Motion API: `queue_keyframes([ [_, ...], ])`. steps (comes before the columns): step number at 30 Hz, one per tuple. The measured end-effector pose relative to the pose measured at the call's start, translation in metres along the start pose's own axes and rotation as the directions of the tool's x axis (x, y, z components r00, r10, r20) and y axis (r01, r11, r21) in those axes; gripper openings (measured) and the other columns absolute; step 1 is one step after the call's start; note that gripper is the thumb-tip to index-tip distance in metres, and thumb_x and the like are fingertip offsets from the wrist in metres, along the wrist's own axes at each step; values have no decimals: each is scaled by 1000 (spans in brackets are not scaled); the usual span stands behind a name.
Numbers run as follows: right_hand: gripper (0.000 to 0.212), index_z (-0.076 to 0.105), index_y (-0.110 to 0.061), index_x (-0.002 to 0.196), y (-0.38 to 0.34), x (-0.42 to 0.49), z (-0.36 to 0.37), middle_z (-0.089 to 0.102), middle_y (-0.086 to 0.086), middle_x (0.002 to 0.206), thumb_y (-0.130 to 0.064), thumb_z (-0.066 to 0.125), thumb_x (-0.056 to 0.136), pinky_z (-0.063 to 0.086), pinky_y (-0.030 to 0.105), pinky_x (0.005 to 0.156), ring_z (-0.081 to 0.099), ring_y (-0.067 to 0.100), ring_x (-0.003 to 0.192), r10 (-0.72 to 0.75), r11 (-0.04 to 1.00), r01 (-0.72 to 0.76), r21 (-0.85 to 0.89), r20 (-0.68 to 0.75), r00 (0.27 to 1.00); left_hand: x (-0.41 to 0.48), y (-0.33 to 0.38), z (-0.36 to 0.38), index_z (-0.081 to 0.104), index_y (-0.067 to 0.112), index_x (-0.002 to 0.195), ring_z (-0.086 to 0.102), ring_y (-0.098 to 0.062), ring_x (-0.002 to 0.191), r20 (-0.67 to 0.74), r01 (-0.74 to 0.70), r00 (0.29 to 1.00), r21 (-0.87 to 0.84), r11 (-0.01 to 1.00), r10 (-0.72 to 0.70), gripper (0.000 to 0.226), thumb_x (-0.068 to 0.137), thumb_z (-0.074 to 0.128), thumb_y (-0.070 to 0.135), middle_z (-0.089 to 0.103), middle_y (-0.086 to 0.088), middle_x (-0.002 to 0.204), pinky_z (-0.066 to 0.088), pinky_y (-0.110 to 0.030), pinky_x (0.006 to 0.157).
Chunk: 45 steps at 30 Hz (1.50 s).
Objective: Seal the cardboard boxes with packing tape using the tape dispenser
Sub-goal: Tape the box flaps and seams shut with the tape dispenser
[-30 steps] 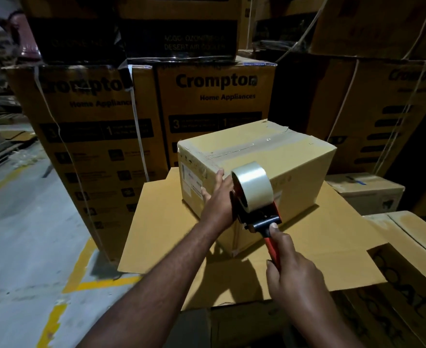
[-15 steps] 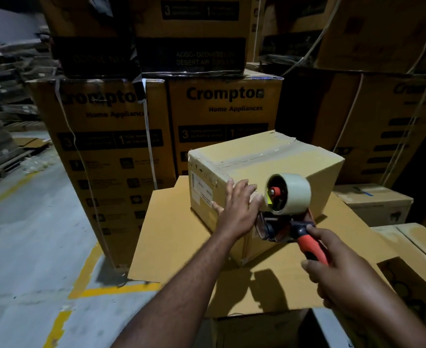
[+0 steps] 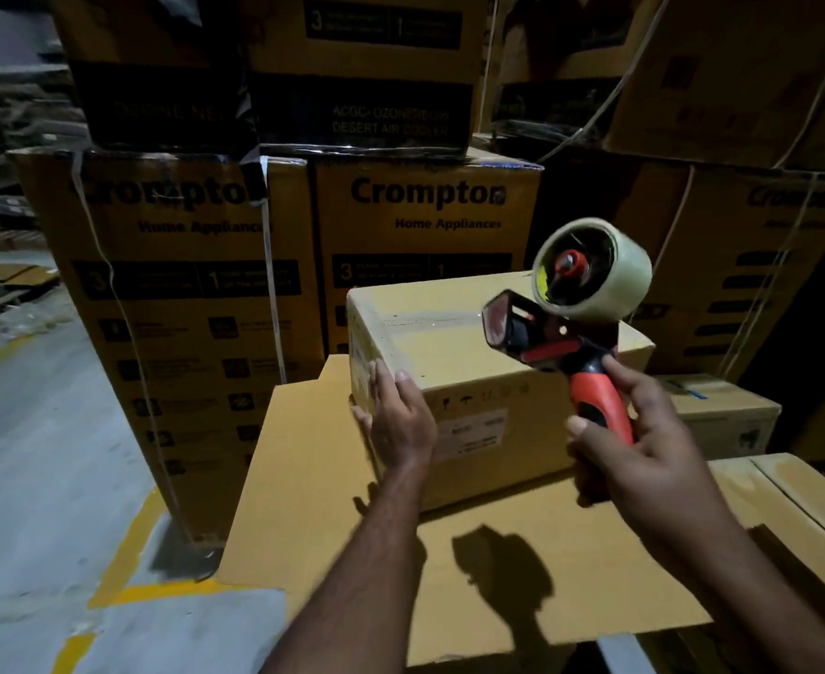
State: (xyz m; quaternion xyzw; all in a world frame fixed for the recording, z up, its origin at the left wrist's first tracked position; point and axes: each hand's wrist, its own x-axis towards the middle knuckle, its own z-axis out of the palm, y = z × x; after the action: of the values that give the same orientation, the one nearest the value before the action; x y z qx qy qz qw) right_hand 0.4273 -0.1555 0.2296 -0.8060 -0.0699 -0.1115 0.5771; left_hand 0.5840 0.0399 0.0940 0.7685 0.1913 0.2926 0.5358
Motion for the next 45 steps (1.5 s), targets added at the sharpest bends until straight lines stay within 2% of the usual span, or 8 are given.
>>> queue_keyframes([
  [10,61,30,-40,147,-6,129,121,55,21,117,-16,60,99,61,49,72,65,22,81,-175,975,164,152,62,983,31,-44,4,49,-13,141,57,-38,130,-87,-515,837,211,831,541,71,109,21,45,57,-27,140,28,-68,115],
  [17,63,29,-39,149,20,156,174,57,18,123,-25,61,98,62,45,79,68,21,95,-100,985,82,151,116,988,43,-70,-43,33,3,153,32,-21,148,369,-721,690,279,634,623,67,109,10,47,37,-11,157,13,-46,125],
  [23,61,27,-41,149,40,163,186,65,11,101,-28,59,98,61,54,76,71,22,80,-52,985,40,168,70,996,30,-45,-63,41,29,154,54,1,130,150,-111,977,-237,965,149,63,103,28,63,61,7,142,48,-31,109],
  [29,65,18,-35,154,40,156,185,56,-11,103,-30,55,101,61,37,66,67,13,82,-71,997,71,9,52,996,71,31,-29,66,29,97,72,-20,90,533,416,835,-444,794,-139,69,95,18,79,74,-9,97,61,-42,83],
  [31,64,18,-38,153,41,156,179,63,-1,101,-30,54,102,62,42,69,70,15,79,-48,999,47,12,63,997,94,31,-22,58,32,109,69,-18,76,576,433,798,-343,834,-177,66,95,14,79,71,-12,90,57,-35,70],
  [33,64,17,-36,154,41,159,173,66,0,97,-28,54,102,61,36,67,71,13,76,-31,999,28,33,76,997,117,29,-7,33,31,151,60,-27,126,550,365,809,-195,910,-207,77,94,17,80,55,-19,144,50,-51,101],
  [36,65,17,-31,155,37,162,172,66,-4,89,-23,54,102,55,27,63,71,4,72,-28,997,21,76,88,996,145,23,15,-6,22,163,-8,-26,157,448,224,866,53,973,-223,69,106,28,41,-7,0,171,6,-63,123],
  [45,61,22,-41,149,34,171,190,71,6,80,-21,54,101,62,47,73,74,21,73,41,984,-60,167,114,993,225,6,22,72,15,104,66,-31,107,553,162,802,162,973,-226,19,91,59,13,68,-15,118,56,-37,88],
])
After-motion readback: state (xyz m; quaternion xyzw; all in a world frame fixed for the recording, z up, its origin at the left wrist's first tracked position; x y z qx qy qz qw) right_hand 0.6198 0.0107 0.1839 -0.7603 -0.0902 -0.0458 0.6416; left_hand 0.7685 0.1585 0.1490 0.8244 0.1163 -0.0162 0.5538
